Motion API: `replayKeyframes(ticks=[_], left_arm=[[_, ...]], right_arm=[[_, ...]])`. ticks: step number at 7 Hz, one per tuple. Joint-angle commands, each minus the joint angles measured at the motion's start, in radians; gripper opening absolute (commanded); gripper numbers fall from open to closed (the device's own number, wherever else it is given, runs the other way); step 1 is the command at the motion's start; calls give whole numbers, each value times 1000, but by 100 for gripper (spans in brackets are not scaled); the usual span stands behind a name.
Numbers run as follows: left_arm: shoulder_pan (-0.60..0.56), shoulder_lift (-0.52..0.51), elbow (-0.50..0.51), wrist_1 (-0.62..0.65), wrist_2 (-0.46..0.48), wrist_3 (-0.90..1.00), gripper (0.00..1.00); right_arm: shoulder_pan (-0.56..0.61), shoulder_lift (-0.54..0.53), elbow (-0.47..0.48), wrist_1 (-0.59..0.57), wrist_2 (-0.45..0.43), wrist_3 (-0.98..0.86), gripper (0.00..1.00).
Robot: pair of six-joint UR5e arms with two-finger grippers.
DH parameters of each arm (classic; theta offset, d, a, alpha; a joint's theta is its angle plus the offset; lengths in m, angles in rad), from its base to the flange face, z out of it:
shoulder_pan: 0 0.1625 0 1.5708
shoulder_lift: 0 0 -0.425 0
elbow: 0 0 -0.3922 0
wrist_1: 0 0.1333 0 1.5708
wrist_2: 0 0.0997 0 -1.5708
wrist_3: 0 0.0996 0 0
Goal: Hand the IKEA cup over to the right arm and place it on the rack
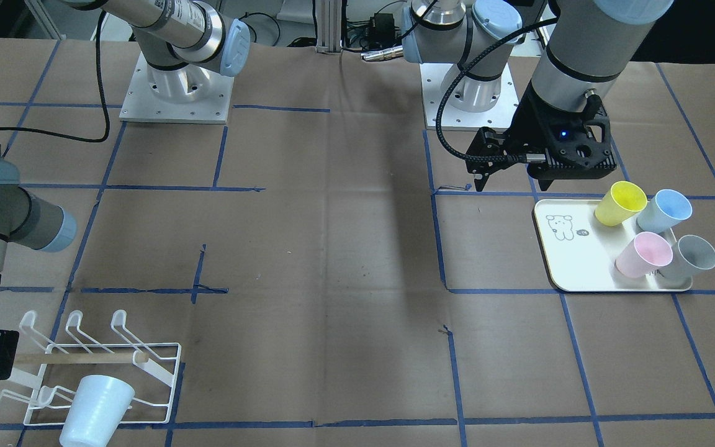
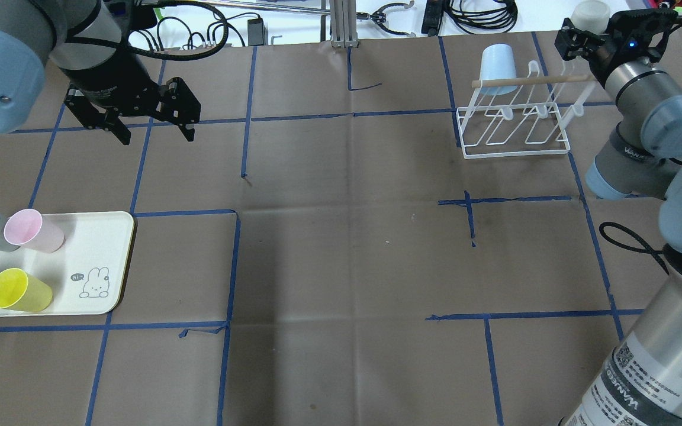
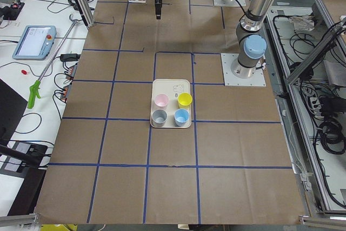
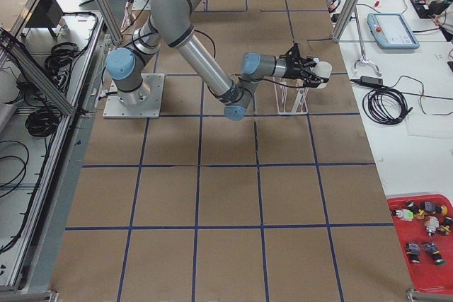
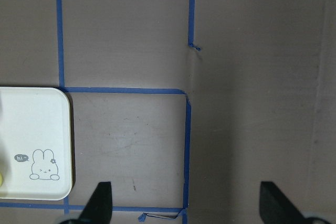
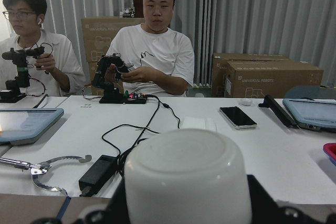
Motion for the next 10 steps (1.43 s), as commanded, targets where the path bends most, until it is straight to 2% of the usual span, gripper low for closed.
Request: replayKeyframes(ticks=[1,6,7,8,9,10], left_arm=[[-2,-5,-1,10,-1,-6,99],[-7,-2,-1,8,-1,-6,99],[-7,-2,-1,8,-1,-6,99],[-8,-1,-1,8,-1,-6,99],[-8,-1,-1,8,-1,-6,99],[-8,-1,-2,8,-1,-6,99]], right_arm=[[6,19,-6,-5,2,1,15],[11,48,10,-10,14,4,18],[11,50,12,-12,15,4,27],[9,41,12,-13,18,1,66],[9,42,11,-13,18,5,99],[9,38,9,-13,18,4,99]])
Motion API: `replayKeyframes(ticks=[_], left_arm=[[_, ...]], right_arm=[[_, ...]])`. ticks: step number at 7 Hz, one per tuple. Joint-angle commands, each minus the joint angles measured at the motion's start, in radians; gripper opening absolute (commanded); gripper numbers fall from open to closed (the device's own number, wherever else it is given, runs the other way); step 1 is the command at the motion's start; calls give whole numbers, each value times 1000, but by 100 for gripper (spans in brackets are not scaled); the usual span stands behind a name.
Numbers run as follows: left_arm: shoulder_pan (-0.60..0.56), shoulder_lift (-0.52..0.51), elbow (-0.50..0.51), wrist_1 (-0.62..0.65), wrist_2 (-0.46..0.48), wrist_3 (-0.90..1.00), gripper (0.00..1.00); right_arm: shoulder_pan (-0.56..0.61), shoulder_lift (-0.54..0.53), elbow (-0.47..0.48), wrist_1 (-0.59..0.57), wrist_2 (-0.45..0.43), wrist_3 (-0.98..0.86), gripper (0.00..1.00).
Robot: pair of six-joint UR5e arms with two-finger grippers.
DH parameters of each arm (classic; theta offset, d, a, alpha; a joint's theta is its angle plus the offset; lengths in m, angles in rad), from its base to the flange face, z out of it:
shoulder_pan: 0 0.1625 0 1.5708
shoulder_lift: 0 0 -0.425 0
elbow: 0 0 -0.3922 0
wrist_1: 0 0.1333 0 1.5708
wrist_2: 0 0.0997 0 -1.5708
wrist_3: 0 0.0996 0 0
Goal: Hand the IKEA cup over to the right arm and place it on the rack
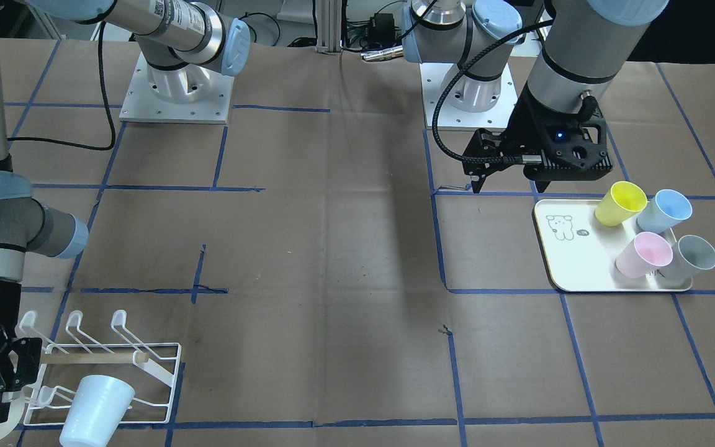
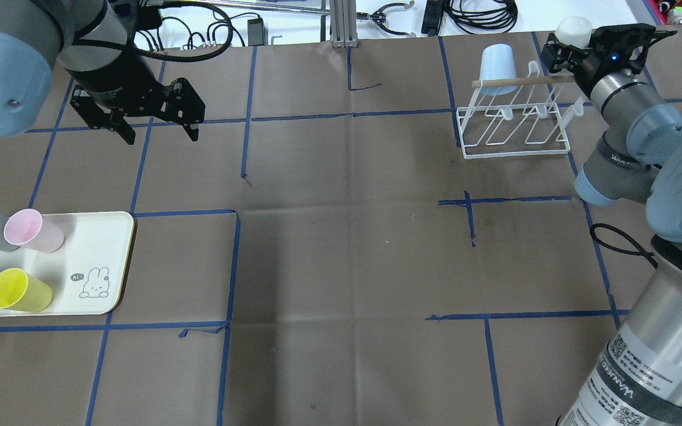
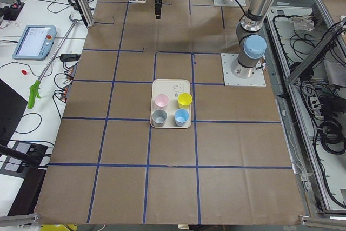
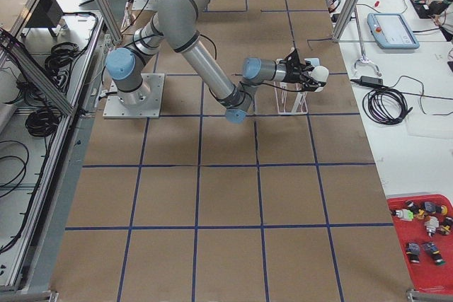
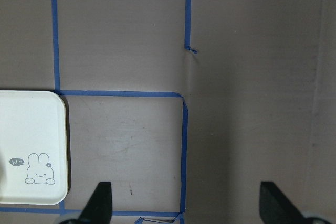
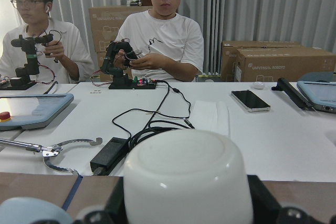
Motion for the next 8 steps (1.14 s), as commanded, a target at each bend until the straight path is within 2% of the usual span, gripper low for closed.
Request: replayKeyframes(ticks=[1,4,6,7,8], left_arm=[[0,-1,0,0,0,2,99],[0,-1,0,2,2,2,99],[0,-1,-1,2,2,3,99],[0,-1,0,2,2,3,99],[0,-1,0,2,2,5,99]], right_arm=[[0,-4,-2,0,0,0,99],[1,-19,-11,3,0,0,100],[12,-86,-44,20,-7,-3,100],[30,-143,-54,106,-12,-3,100],[59,-231,-61,282,-19,-14,100]])
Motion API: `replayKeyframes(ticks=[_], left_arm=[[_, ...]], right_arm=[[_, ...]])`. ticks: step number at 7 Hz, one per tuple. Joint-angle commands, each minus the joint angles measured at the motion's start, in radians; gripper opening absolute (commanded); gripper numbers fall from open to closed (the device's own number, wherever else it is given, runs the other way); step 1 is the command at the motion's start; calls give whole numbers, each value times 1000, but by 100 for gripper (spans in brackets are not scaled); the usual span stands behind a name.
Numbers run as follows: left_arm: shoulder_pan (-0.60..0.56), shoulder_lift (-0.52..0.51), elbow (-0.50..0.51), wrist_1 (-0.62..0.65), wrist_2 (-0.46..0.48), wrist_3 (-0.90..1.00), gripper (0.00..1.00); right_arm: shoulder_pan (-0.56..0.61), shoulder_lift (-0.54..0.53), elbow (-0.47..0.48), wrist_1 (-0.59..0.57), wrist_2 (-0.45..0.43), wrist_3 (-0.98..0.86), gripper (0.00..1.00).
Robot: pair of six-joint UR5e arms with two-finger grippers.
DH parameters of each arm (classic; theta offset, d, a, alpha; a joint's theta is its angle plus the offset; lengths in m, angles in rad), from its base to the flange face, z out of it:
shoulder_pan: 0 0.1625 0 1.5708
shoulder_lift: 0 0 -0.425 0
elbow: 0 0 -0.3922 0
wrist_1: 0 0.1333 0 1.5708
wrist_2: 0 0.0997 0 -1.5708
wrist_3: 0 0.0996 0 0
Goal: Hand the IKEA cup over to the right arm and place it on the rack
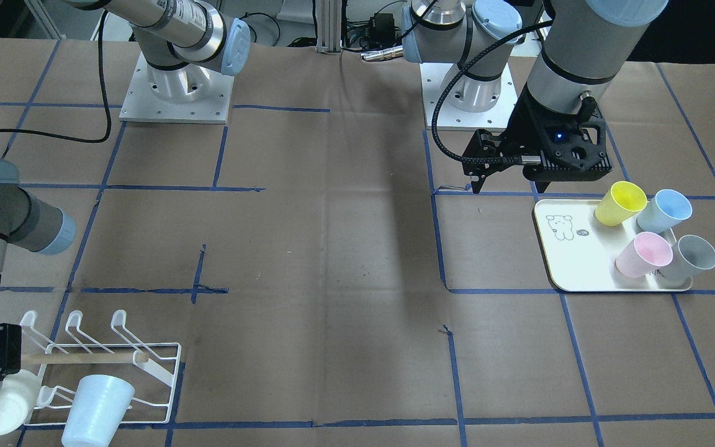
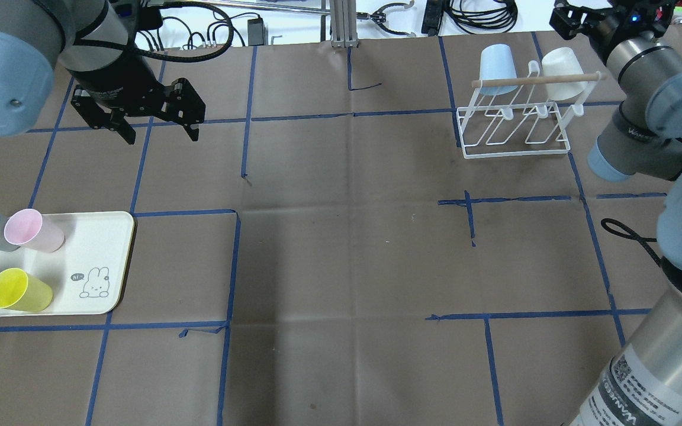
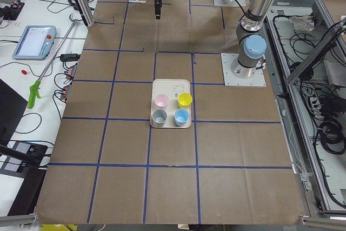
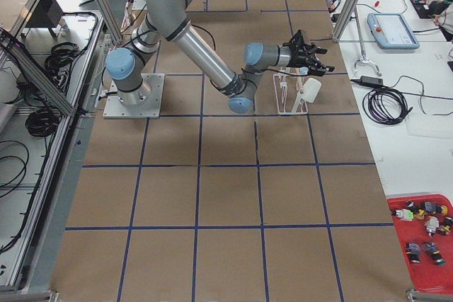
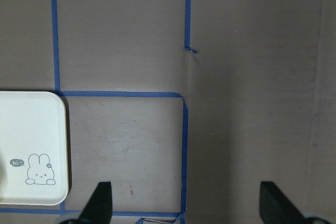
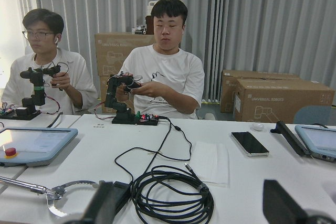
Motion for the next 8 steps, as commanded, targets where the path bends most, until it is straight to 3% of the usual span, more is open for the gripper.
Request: replayKeyframes(ticks=[1,3,4,8], left_arm=[[0,0,0,0,0,1,99],[0,0,0,0,0,1,99],[0,0,0,0,0,1,99],[0,0,0,0,0,1,99]], right_arm=[[68,-163,-10,289,-26,-12,100],[163,-198,-4,357,-193,-13,100],[221,-236,-10,503,-245,-10,100],[278,-508,-15,1331,-266,4,100]])
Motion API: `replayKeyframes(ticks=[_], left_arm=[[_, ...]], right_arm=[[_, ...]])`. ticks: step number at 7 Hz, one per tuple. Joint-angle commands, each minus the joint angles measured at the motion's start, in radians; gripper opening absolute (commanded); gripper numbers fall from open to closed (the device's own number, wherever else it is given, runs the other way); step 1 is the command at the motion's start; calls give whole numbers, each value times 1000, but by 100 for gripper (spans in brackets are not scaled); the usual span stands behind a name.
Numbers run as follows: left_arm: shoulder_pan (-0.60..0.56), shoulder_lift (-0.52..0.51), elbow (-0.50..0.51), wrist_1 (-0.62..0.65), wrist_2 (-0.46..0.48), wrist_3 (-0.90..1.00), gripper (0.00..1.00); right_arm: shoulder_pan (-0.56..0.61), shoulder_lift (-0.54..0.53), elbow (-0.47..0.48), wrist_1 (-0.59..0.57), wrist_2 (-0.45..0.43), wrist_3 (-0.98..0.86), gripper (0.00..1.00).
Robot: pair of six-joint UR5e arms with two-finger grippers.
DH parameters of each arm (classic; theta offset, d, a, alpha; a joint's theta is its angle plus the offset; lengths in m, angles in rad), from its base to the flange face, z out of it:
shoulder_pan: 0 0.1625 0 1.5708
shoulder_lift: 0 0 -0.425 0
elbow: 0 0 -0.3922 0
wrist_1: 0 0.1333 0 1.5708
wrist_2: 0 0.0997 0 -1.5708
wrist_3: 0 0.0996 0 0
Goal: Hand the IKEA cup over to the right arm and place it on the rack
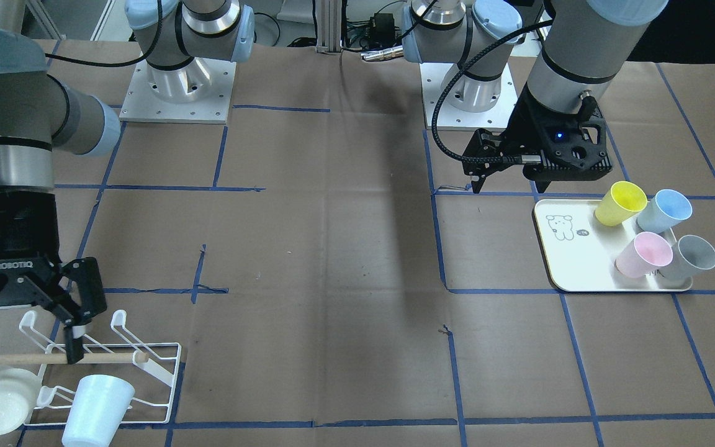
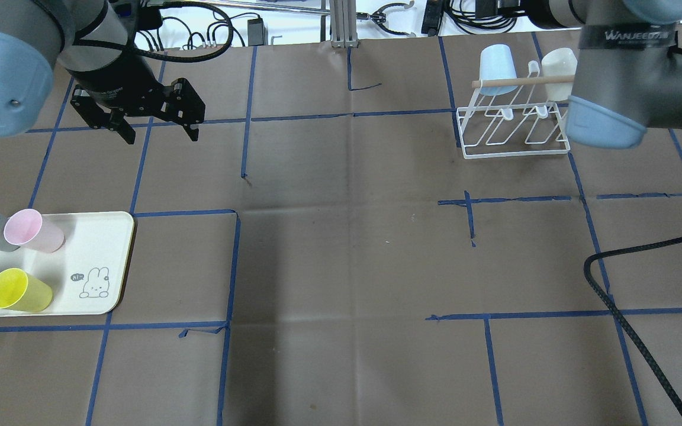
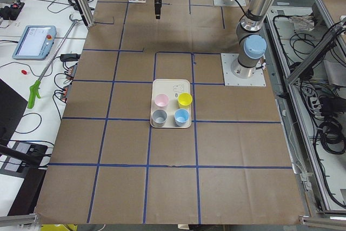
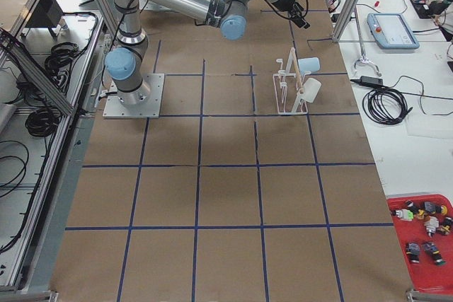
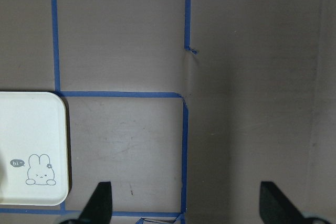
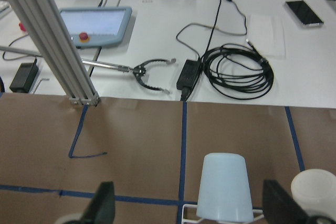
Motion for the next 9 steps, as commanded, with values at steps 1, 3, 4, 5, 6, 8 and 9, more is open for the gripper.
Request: replayKeyframes(ticks=[1,3,4,5,6,8,9], left_arm=[[0,0,0,0,0,0,99],[0,0,0,0,0,0,99],[0,-2,0,0,0,0,99],[0,-2,0,0,0,0,99],[0,-6,-2,5,0,-3,99],[0,-17,-3,6,0,-2,99],[0,-21,-3,6,0,-2,99]], right_arm=[[9,-131,-15,466,-3,1,100],[28,-171,-39,830,-8,-7,100],[41,-207,-49,966,-61,-3,100],[66,-214,-72,995,-126,2,100],[125,-215,-95,1046,-140,36,100],[181,-212,-99,1060,-199,120,100],[181,-211,-98,1055,-221,119,100]])
